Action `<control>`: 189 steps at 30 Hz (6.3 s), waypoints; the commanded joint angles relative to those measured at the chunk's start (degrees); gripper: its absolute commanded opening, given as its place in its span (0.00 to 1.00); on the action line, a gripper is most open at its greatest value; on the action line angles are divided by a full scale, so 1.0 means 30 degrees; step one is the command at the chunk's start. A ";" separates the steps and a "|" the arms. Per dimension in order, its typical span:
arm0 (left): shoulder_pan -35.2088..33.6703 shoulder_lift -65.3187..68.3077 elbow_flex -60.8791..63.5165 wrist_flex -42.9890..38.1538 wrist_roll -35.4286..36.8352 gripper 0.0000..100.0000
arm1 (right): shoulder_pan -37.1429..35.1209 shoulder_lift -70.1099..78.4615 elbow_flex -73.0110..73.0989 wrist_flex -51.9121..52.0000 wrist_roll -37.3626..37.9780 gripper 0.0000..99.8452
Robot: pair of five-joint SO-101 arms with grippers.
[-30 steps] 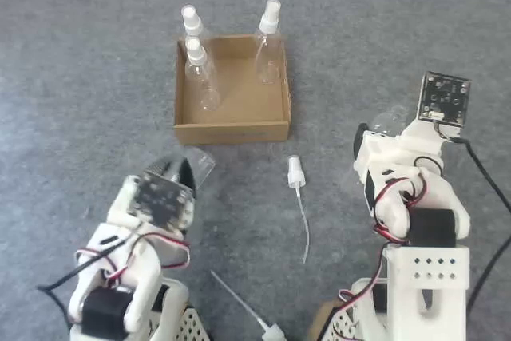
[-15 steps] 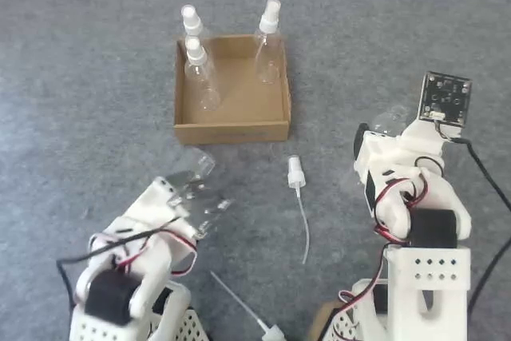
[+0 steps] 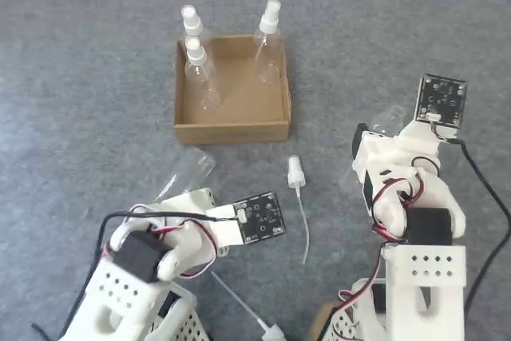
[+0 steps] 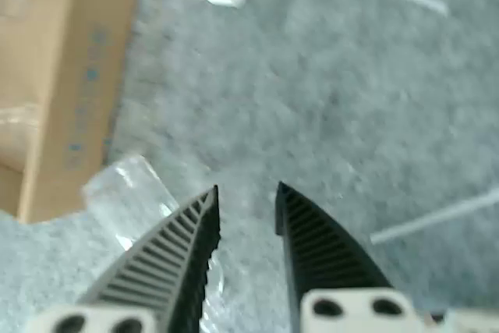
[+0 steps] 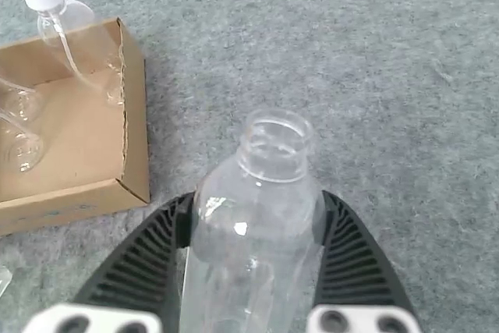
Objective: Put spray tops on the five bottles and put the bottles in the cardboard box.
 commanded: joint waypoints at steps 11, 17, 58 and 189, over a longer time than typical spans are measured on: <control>0.0176 0.8352 -0.1158 0.0733 -0.7062 0.12 | 0.2535 -0.0542 -0.0293 -0.0894 -0.0205 0.08; 0.1993 1.0960 -0.1099 0.0762 -0.8029 0.12 | 0.2535 -0.0513 -0.0293 -0.1099 -0.0205 0.08; 0.1993 1.8813 -0.3590 -0.0205 -0.6447 0.01 | 0.2447 -0.0513 -0.0293 -0.1099 -0.0088 0.08; -0.5538 2.2799 -0.7282 -0.5187 0.3399 0.02 | 0.2388 -0.0513 0.0469 -0.2095 -0.0059 0.08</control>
